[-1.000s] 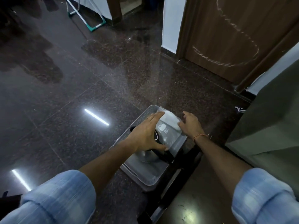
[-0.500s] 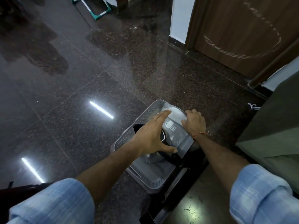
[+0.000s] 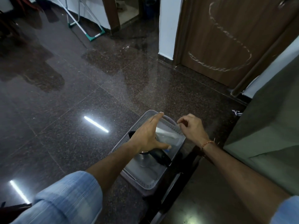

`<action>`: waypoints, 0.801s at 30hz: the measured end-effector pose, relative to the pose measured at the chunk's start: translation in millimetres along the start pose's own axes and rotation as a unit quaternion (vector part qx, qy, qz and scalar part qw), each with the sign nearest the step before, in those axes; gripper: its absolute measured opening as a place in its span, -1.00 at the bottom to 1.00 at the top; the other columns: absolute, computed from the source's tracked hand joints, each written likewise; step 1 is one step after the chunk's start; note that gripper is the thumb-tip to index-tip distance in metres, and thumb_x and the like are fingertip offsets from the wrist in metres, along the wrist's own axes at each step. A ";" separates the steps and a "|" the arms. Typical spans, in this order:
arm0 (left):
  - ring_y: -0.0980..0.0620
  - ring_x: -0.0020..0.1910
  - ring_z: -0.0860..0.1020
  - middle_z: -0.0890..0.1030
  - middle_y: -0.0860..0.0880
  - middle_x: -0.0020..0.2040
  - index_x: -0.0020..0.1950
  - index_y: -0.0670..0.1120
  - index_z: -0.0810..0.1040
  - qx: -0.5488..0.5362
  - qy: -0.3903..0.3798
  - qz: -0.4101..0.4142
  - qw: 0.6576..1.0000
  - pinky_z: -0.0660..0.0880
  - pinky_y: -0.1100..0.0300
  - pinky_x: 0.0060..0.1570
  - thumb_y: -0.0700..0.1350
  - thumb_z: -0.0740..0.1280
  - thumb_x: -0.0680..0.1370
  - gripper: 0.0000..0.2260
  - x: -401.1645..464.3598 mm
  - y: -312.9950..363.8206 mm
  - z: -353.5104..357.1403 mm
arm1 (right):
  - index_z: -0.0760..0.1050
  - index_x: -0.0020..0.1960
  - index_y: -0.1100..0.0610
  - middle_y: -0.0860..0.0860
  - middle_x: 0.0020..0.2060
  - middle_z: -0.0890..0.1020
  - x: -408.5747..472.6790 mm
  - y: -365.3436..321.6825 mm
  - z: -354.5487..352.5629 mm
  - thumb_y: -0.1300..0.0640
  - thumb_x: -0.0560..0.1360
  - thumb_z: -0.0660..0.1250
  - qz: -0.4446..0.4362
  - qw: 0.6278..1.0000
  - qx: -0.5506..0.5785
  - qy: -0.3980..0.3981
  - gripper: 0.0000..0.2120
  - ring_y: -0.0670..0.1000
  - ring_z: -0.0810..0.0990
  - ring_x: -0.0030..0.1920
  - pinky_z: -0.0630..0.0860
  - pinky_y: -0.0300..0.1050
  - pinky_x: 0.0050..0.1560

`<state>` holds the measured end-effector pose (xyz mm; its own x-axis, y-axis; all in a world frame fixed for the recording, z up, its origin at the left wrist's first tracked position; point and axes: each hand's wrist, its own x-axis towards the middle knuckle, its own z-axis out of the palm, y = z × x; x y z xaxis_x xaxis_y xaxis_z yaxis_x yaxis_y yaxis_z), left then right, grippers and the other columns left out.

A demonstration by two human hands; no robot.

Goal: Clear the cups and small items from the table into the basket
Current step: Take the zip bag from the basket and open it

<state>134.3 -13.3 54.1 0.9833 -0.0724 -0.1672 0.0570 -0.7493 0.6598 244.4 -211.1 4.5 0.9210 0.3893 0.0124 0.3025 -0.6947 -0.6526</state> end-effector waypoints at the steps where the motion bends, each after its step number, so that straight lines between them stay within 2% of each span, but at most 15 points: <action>1: 0.03 0.53 0.20 0.18 0.04 0.57 0.56 0.11 0.00 0.004 0.000 -0.001 1.000 0.25 0.06 0.46 0.30 0.55 0.22 0.08 -0.5 1.5 -0.3 | 0.61 -0.09 0.08 -0.06 -0.16 0.47 -1.5 -0.4 -2.9 0.22 0.46 0.38 0.004 1.000 -0.007 0.006 -0.92 -0.12 0.53 -0.20 0.41 -0.49 -0.23; 2: 0.02 0.53 0.19 0.18 0.03 0.57 0.56 0.10 0.00 0.011 -0.001 -0.003 1.000 0.26 0.03 0.47 0.29 0.55 0.22 0.08 -1.4 1.9 0.0 | 0.60 -0.03 0.09 -0.06 -0.13 0.46 -1.7 0.0 -3.2 0.16 0.45 0.40 0.009 1.000 -0.016 -0.001 -0.90 -0.07 0.54 -0.15 0.44 -0.41 -0.16; 4: -0.01 0.54 0.17 0.18 0.01 0.57 0.57 0.08 0.00 0.031 -0.011 -0.008 0.999 0.24 0.00 0.48 0.28 0.55 0.23 0.08 -4.9 0.0 3.5 | 0.55 0.16 0.07 -0.06 -0.03 0.46 -1.6 1.5 1.7 0.01 0.40 0.47 0.026 0.997 -0.026 -0.075 -0.64 -0.05 0.51 -0.03 0.47 -0.20 -0.04; 6: -0.02 0.55 0.15 0.15 0.01 0.58 0.57 0.07 -0.02 0.054 -0.031 -0.015 0.998 0.23 -0.02 0.48 0.26 0.55 0.24 0.09 -8.7 -4.3 9.9 | 0.44 0.32 -0.01 -0.07 0.08 0.46 -2.9 1.2 12.4 -0.09 0.30 0.52 0.027 0.983 -0.009 -0.181 -0.37 -0.05 0.50 0.09 0.42 -0.18 0.02; 8: -0.03 0.54 0.16 0.15 0.02 0.58 0.57 0.06 -0.02 0.072 -0.042 -0.017 0.996 0.25 -0.03 0.47 0.23 0.57 0.23 0.10 -9.7 -10.5 16.2 | 0.35 0.38 -0.06 -0.08 0.14 0.50 -2.5 2.8 29.2 -0.10 0.23 0.56 0.008 0.970 -0.046 -0.237 -0.22 -0.04 0.51 0.14 0.47 -0.12 0.09; 11: -0.03 0.55 0.14 0.12 0.01 0.59 0.58 0.02 -0.04 0.145 -0.057 0.004 0.988 0.13 0.06 0.52 0.19 0.59 0.22 0.13 -8.3 -19.3 24.6 | 0.33 0.39 0.01 0.05 0.17 0.60 5.5 8.7 53.6 -0.01 0.35 0.49 0.013 0.962 -0.164 -0.217 -0.33 0.11 0.60 0.14 0.55 0.00 0.14; 13: -0.04 0.55 0.12 0.12 0.00 0.59 0.58 -0.01 -0.04 0.194 -0.058 0.022 0.979 -0.01 0.08 0.51 0.21 0.58 0.21 0.14 -7.8 -24.9 30.3 | 0.42 0.33 0.01 0.12 0.10 0.64 9.9 12.7 64.0 0.05 0.47 0.36 0.006 0.959 -0.229 -0.168 -0.56 0.17 0.62 0.09 0.56 0.03 0.10; 15: -0.07 0.56 0.09 0.14 -0.03 0.58 0.58 -0.02 -0.04 0.230 -0.070 0.025 0.970 -0.08 0.00 0.52 0.24 0.58 0.18 0.17 -7.2 -28.8 33.0 | 0.54 0.15 0.07 0.16 -0.02 0.67 11.4 13.3 66.1 0.13 0.52 0.26 -0.011 0.956 -0.267 -0.123 -0.77 0.21 0.63 0.01 0.55 0.03 0.03; 18: -0.12 0.54 0.11 0.22 -0.04 0.54 0.56 -0.04 0.00 0.280 -0.086 0.030 0.956 -0.08 -0.06 0.54 0.29 0.57 0.13 0.19 -5.2 -33.5 33.5 | 0.58 -0.02 0.13 0.20 -0.12 0.68 17.8 11.1 55.5 0.23 0.46 0.25 0.008 0.964 -0.253 -0.086 -0.83 0.25 0.65 -0.06 0.55 0.02 -0.06; 24: -0.10 0.49 0.18 0.28 -0.04 0.50 0.56 -0.05 0.06 0.272 -0.092 0.023 0.957 0.05 -0.01 0.53 0.27 0.59 0.09 0.19 3.8 -35.6 32.3 | 0.59 -0.13 0.19 0.29 -0.19 0.64 33.6 -2.9 0.5 0.30 0.33 0.27 0.064 0.984 -0.163 -0.019 -0.83 0.33 0.64 -0.12 0.57 0.06 -0.13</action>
<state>130.5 -8.2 6.3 0.9323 -0.1913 -0.3068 -0.1340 -0.9710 0.1982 274.3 -195.7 6.5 0.9485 0.3045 -0.0871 0.2532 -0.8943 -0.3688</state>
